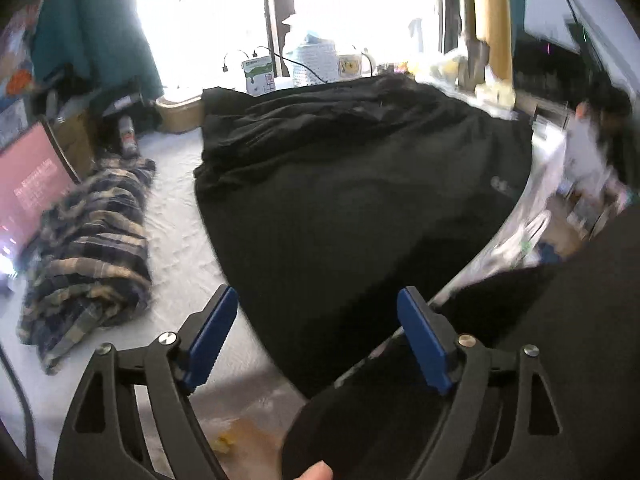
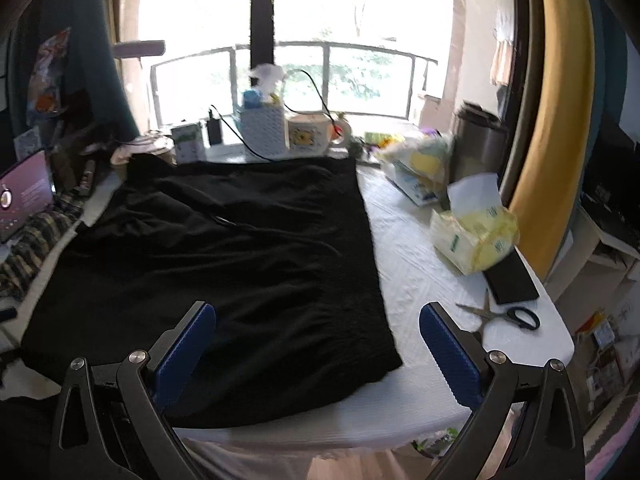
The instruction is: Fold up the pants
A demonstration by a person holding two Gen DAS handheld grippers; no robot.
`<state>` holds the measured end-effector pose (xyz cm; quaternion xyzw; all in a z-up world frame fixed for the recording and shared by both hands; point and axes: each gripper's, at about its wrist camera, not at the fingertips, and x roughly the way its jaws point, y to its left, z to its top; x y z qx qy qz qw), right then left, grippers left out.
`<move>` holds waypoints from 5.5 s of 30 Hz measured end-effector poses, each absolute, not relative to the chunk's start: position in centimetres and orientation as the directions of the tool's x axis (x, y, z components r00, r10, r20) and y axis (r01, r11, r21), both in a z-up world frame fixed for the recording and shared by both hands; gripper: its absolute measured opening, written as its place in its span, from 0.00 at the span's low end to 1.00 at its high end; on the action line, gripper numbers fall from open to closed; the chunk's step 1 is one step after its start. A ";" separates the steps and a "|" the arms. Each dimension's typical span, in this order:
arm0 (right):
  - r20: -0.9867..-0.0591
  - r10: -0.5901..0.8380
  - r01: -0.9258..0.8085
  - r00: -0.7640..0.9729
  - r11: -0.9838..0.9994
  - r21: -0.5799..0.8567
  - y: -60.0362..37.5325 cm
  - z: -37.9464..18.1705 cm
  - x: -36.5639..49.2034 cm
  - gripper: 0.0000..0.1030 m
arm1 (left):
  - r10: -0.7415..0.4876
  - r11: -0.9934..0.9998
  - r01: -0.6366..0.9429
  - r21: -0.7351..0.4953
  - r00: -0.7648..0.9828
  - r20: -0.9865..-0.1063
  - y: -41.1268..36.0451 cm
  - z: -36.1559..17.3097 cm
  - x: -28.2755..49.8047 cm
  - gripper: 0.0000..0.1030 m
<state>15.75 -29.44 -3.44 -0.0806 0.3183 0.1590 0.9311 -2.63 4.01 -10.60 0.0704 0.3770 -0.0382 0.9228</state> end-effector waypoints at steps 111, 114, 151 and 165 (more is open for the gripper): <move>-0.630 0.214 -0.513 0.747 0.788 -0.340 -27.5 -12.5 19.5 0.39 | -0.234 0.947 0.322 -0.003 0.684 -0.691 6.4 -10.1 5.9 0.04; -0.622 0.212 -0.508 0.754 0.789 -0.346 -27.6 -12.2 19.2 0.31 | -0.230 0.965 0.260 -0.042 0.757 -0.611 7.7 -8.1 4.5 0.04; -0.595 0.230 -0.470 0.770 0.836 -0.285 -28.5 -9.0 19.0 0.27 | -0.253 0.934 0.356 -0.026 0.610 -0.751 6.6 -11.8 7.7 0.55; -0.566 0.282 -0.487 0.774 0.837 -0.249 -28.7 -7.6 18.9 0.27 | -0.186 0.974 0.228 -0.012 0.762 -0.620 6.9 -6.3 6.5 0.04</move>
